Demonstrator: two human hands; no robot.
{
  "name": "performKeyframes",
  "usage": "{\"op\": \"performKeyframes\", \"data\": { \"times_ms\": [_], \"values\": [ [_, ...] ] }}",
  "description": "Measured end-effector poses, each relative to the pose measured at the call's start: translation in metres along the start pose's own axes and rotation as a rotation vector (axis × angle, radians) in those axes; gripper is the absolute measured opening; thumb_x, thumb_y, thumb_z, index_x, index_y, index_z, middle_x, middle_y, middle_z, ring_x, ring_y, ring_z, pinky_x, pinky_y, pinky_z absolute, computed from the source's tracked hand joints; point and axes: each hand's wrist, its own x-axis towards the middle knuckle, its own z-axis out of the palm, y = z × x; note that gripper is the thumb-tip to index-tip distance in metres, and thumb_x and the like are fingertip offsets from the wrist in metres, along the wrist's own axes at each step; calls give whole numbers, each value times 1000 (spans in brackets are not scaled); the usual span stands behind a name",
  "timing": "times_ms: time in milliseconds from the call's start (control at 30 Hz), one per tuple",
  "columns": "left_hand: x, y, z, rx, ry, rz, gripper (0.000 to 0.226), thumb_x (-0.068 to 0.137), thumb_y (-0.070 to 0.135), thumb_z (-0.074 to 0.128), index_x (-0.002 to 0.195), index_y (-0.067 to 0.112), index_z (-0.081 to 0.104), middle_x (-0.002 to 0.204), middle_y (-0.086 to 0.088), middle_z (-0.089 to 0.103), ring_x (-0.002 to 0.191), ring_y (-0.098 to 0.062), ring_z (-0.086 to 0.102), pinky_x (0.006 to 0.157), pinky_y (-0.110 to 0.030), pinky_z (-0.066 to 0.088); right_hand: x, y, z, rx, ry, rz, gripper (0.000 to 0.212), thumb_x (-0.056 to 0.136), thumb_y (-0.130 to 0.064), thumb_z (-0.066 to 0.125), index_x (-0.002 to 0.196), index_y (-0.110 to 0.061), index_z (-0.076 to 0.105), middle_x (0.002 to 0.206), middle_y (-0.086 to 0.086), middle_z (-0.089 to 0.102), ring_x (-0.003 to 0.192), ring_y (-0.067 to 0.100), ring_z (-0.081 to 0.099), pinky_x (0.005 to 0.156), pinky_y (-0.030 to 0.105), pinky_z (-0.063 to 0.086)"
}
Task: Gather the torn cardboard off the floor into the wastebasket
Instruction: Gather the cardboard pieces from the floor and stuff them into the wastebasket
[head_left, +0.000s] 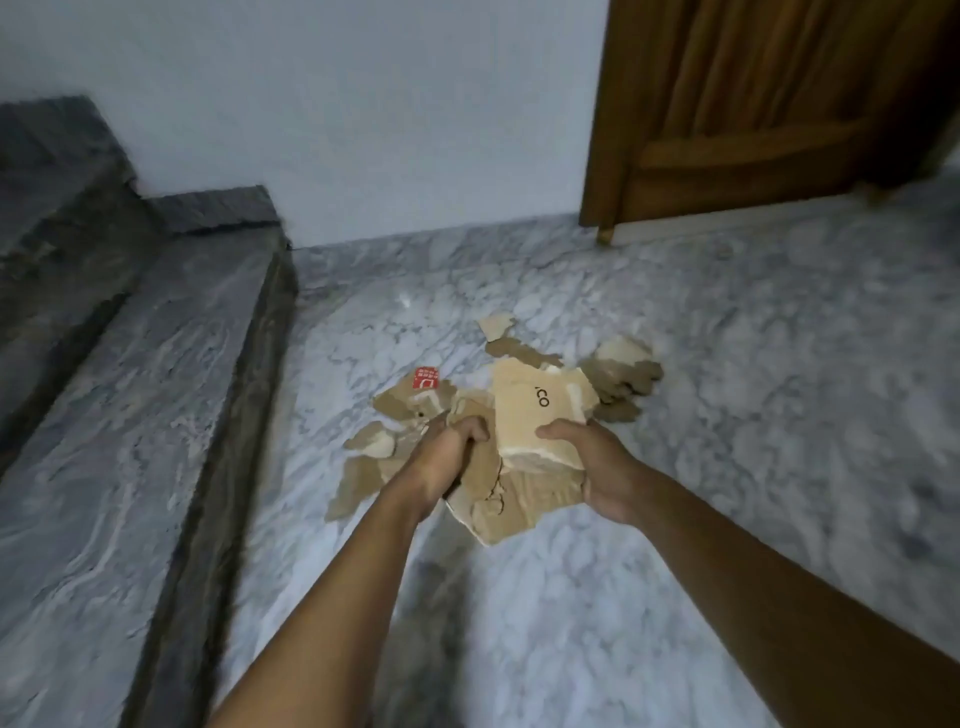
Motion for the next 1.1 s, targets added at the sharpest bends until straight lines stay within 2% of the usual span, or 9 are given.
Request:
{"op": "performKeyframes", "data": {
  "times_ms": [133, 200, 267, 433, 567, 733, 833, 1000, 1100],
  "values": [
    [3, 48, 79, 130, -241, 80, 51, 65, 42, 57, 107, 14, 67, 93, -6, 75, 88, -28, 70, 72, -35, 53, -54, -29, -66, 80, 225, -105, 75, 62, -30, 84, 130, -21, 55, 125, 9, 66, 116, 32, 62, 106, 56, 45],
    [-7, 74, 129, 193, -381, 153, 44, 74, 41, 58, 110, 18, 69, 100, -7, 76, 95, -27, 71, 88, -41, 55, -93, -45, -105, 131, 362, -171, 80, 64, -29, 85, 132, -20, 44, 125, 8, 61, 114, 31, 62, 97, 59, 51],
    [-23, 100, 182, 235, -483, 284, 28, 86, 30, 59, 109, 18, 67, 101, -6, 75, 96, -24, 71, 91, -39, 55, -136, -59, -144, 199, 457, -257, 88, 60, -29, 87, 134, -19, 39, 126, 9, 60, 112, 32, 64, 88, 62, 55],
    [-86, 148, 311, 301, -702, 447, 46, 87, 34, 66, 124, 21, 42, 106, 0, 71, 94, -14, 70, 84, -34, 55, -260, -84, -236, 306, 597, -467, 67, 78, -11, 77, 135, -21, 43, 126, 10, 64, 112, 33, 65, 91, 56, 55],
    [-154, 169, 418, 354, -863, 538, 38, 90, 34, 67, 114, 24, 39, 106, -1, 69, 94, -16, 69, 84, -37, 56, -364, -84, -311, 292, 674, -569, 59, 80, -10, 74, 135, -22, 54, 123, 10, 70, 112, 35, 67, 93, 62, 52],
    [-251, 164, 565, 338, -1053, 672, 32, 87, 18, 72, 112, 23, 52, 105, 3, 72, 95, -14, 70, 76, -30, 55, -497, -59, -411, 304, 942, -677, 59, 74, -9, 79, 127, -26, 58, 119, 4, 72, 109, 30, 69, 90, 61, 54],
    [-314, 148, 655, 345, -1166, 730, 40, 84, 18, 75, 116, 25, 53, 110, 4, 70, 102, -14, 68, 85, -33, 54, -580, -33, -469, 311, 1084, -728, 50, 82, -1, 74, 123, -26, 61, 118, 3, 73, 106, 25, 70, 88, 51, 58],
    [-413, 108, 786, 368, -1310, 785, 47, 83, 12, 74, 123, 20, 51, 115, 1, 67, 109, -17, 64, 94, -35, 53, -688, 23, -555, 358, 1323, -735, 61, 80, -4, 77, 131, -30, 55, 120, -4, 71, 111, 22, 66, 93, 46, 56],
    [-448, 75, 847, 420, -1397, 772, 48, 81, 14, 75, 122, 21, 50, 117, 2, 68, 111, -16, 64, 100, -43, 51, -730, 59, -591, 339, 1457, -675, 61, 83, -8, 76, 135, -29, 52, 120, -8, 69, 109, 15, 64, 83, 35, 56]
  ]
}}
